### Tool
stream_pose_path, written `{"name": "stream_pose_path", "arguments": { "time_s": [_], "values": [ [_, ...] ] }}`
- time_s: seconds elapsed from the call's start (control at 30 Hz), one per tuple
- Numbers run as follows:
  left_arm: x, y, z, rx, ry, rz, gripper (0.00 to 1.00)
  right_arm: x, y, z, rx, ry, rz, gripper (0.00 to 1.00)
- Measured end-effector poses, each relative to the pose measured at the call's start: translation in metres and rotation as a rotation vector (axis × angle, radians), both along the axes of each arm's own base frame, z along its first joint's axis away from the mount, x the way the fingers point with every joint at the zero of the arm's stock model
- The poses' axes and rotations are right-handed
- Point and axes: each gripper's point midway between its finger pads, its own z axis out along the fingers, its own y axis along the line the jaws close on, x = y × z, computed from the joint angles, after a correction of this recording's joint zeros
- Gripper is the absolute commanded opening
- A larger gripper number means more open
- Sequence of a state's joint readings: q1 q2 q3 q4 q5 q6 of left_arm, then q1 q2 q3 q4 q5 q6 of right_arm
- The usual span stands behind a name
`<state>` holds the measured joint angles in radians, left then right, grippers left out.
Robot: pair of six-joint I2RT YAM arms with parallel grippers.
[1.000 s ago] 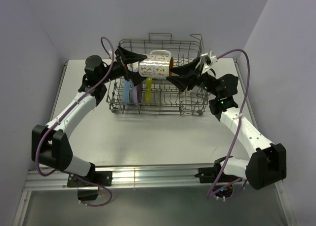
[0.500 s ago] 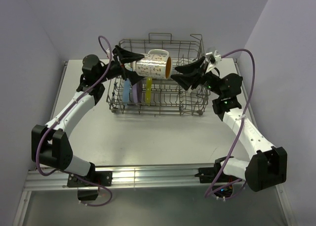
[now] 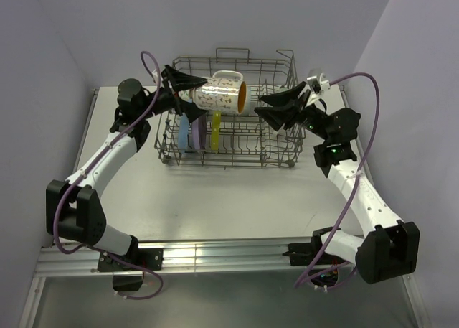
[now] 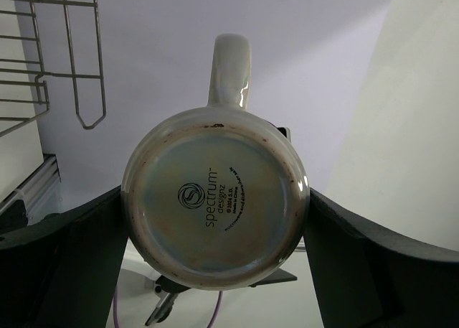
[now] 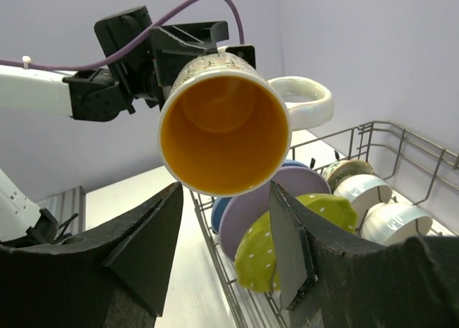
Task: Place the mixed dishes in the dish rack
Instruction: Pass the cup from the right arm to the left, then place the cup upside down on the dish rack
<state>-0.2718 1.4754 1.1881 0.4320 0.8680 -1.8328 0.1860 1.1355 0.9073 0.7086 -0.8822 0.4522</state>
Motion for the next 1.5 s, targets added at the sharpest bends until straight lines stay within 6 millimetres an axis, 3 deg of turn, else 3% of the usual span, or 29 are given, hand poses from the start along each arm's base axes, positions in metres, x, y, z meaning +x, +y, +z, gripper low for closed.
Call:
{"name": "stream_pose_path", "arguments": {
  "time_s": [0.7,0.97,1.27,1.5],
  "values": [
    [0.029,-0.001,-0.027,0.024,0.034,0.004,0.0,0.004,-0.025,-0.008,-0.008,0.031,-0.078,0.59],
    [0.041,-0.004,-0.024,0.065,-0.003,0.009,0.0,0.012,-0.04,-0.009,-0.007,0.039,-0.128,0.59],
    [0.06,-0.023,-0.019,0.137,-0.054,-0.001,0.0,0.02,-0.055,-0.013,-0.005,0.062,-0.177,0.59],
    [0.073,-0.045,-0.03,0.219,-0.077,-0.012,0.0,0.032,-0.079,-0.012,0.009,0.071,-0.26,0.59]
  ]
}}
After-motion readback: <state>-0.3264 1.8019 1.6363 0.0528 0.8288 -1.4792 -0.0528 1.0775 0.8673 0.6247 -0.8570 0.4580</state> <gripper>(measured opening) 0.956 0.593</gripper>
